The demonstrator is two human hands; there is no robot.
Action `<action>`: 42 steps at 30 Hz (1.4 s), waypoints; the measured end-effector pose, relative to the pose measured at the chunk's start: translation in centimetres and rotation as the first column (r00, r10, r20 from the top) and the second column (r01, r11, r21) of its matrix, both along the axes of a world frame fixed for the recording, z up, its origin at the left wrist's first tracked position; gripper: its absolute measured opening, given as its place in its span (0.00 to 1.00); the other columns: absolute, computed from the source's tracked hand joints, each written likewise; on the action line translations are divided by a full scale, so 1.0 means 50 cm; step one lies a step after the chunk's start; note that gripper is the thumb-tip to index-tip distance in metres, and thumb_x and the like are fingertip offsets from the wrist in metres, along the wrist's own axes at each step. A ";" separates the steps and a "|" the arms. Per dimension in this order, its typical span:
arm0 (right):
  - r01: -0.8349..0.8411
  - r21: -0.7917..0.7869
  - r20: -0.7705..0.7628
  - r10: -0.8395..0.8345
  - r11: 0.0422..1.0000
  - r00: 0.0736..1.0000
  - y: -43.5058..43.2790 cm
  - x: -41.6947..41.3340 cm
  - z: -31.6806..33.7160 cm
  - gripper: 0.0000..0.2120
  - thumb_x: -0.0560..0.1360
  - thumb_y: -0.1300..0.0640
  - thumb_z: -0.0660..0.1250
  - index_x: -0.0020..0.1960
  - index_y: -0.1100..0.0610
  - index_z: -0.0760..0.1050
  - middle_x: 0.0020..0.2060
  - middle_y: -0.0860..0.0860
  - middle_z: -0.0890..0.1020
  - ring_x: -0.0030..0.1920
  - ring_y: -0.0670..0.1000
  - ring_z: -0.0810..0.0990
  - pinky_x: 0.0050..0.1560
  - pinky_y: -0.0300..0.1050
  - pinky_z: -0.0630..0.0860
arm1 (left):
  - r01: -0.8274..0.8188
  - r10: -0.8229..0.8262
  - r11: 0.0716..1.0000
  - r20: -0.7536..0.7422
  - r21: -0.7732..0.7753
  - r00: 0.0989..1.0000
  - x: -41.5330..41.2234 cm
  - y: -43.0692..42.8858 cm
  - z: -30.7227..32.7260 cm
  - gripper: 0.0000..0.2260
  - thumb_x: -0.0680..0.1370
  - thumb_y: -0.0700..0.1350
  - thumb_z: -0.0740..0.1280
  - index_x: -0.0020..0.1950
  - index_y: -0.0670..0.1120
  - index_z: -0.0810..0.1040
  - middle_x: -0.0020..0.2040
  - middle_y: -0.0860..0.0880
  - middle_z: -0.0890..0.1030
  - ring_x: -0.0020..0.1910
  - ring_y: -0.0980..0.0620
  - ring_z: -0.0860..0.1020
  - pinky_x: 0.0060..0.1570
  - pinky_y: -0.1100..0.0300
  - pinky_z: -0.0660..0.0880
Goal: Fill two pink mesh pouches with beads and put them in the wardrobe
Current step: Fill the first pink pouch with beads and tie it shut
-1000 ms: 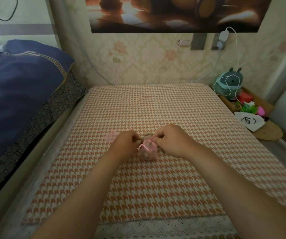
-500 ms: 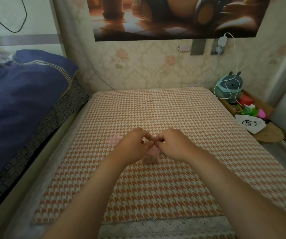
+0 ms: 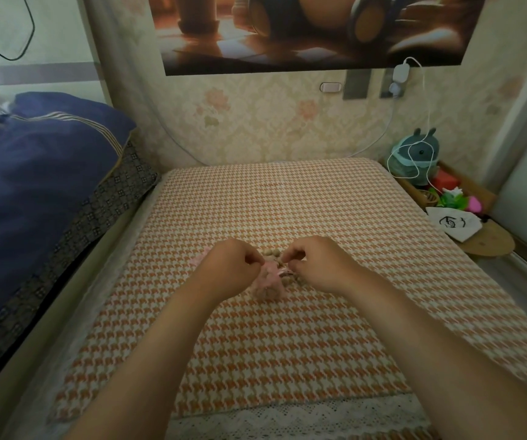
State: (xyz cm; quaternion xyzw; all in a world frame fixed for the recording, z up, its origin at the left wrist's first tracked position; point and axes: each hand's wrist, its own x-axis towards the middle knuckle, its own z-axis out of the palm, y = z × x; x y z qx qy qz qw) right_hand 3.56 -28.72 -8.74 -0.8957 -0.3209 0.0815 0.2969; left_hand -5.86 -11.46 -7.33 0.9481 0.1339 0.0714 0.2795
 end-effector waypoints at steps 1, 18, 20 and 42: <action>-0.005 -0.023 0.008 0.005 1.000 1.000 0.002 0.001 -0.006 0.08 0.80 0.57 0.68 0.53 0.47 0.84 0.51 0.43 0.85 0.50 0.47 0.83 0.55 0.52 0.82 | -0.007 0.007 1.000 0.003 -0.002 1.000 -0.002 0.005 0.001 0.08 0.78 0.43 0.66 0.50 0.51 0.85 0.44 0.55 0.84 0.34 0.58 0.80 0.31 0.65 0.77; 0.008 -0.276 0.191 0.047 0.961 0.980 0.045 -0.012 -0.055 0.09 0.80 0.54 0.67 0.57 0.46 0.83 0.53 0.46 0.85 0.52 0.51 0.82 0.44 0.44 0.75 | 0.054 -0.054 0.998 -0.025 -0.019 0.998 -0.024 0.031 0.004 0.12 0.78 0.41 0.64 0.59 0.48 0.82 0.60 0.52 0.81 0.51 0.57 0.77 0.47 0.65 0.73; 0.047 -0.159 0.183 -0.018 0.986 0.983 0.042 -0.010 -0.036 0.07 0.80 0.52 0.68 0.55 0.47 0.83 0.53 0.44 0.84 0.51 0.49 0.82 0.48 0.46 0.79 | 0.046 -0.047 0.998 -0.030 -0.046 0.998 -0.025 0.034 0.004 0.13 0.79 0.41 0.64 0.60 0.48 0.82 0.62 0.52 0.80 0.55 0.55 0.78 0.49 0.64 0.74; -0.075 0.047 0.215 0.063 0.996 0.975 0.059 -0.027 0.008 0.07 0.78 0.47 0.71 0.55 0.44 0.85 0.53 0.39 0.80 0.44 0.37 0.75 0.46 0.39 0.72 | 0.007 -0.011 0.992 -0.031 -0.123 0.999 -0.030 0.020 0.007 0.10 0.79 0.43 0.63 0.50 0.47 0.85 0.42 0.48 0.85 0.38 0.47 0.83 0.40 0.51 0.80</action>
